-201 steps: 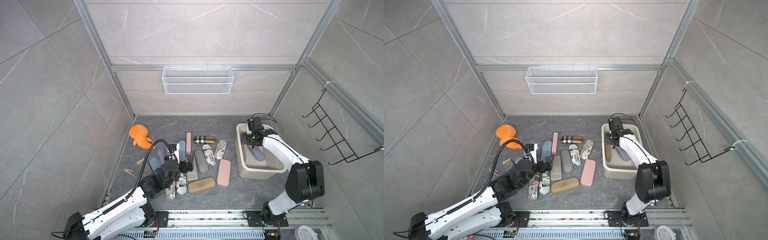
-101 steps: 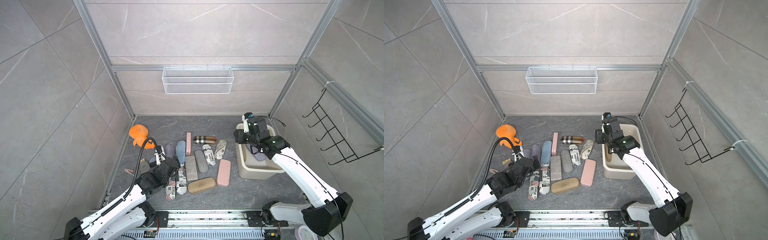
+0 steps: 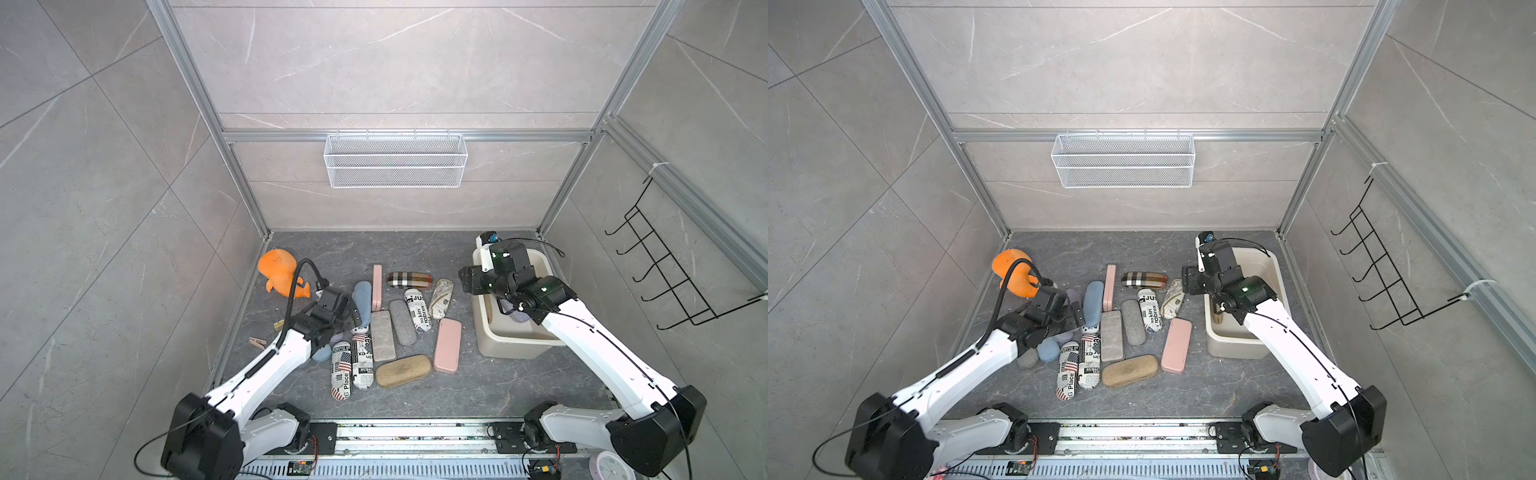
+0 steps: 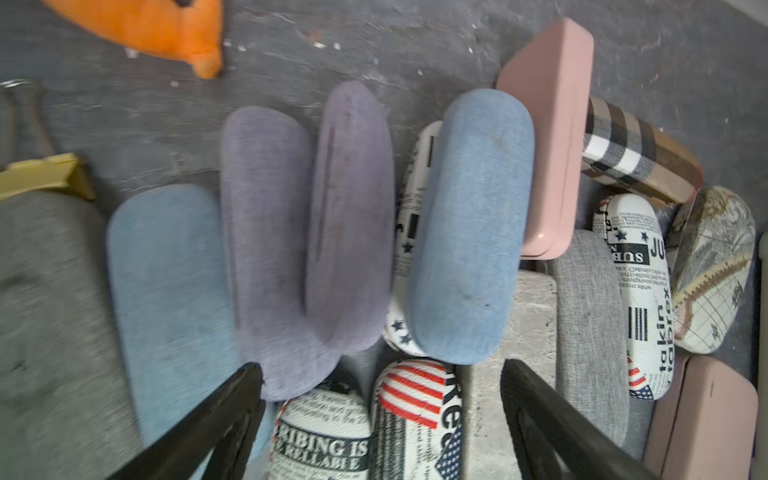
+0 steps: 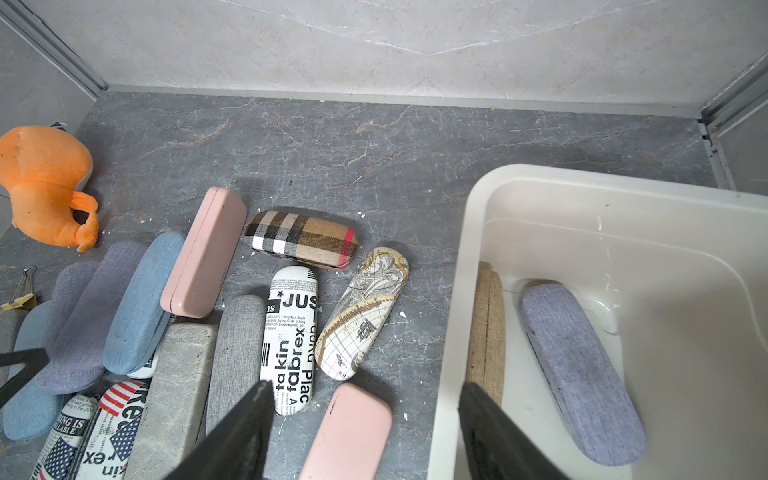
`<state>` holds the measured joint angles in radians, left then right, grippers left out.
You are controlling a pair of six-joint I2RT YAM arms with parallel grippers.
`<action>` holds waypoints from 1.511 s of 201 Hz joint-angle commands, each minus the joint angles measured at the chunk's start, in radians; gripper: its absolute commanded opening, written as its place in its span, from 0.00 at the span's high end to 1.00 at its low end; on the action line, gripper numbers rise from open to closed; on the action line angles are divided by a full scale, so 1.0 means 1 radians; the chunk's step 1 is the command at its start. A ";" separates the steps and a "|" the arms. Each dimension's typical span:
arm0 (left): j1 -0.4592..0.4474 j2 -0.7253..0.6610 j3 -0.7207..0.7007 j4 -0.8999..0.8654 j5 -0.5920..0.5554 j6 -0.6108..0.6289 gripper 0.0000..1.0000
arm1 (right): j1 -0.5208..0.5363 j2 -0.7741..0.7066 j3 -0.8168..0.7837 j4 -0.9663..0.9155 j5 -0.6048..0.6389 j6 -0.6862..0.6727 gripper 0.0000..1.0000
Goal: Put the glasses cases into the storage boxes
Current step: Place the glasses case in the storage box, then pick up the glasses case.
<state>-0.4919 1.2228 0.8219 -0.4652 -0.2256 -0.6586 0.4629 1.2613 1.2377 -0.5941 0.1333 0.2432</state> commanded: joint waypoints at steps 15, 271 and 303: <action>0.002 0.167 0.136 0.010 0.090 0.122 0.13 | 0.015 -0.034 -0.022 0.009 -0.002 -0.003 0.25; -0.048 0.210 0.145 0.080 0.070 0.160 0.43 | 0.085 -0.048 0.006 -0.019 -0.037 0.012 0.34; -0.088 0.026 -0.007 0.235 0.112 0.179 0.45 | 0.108 -0.039 0.022 0.007 -0.107 0.048 0.34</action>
<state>-0.5549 1.3811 0.9112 -0.3611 -0.1291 -0.5007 0.5529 1.2243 1.2282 -0.6018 0.0914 0.2497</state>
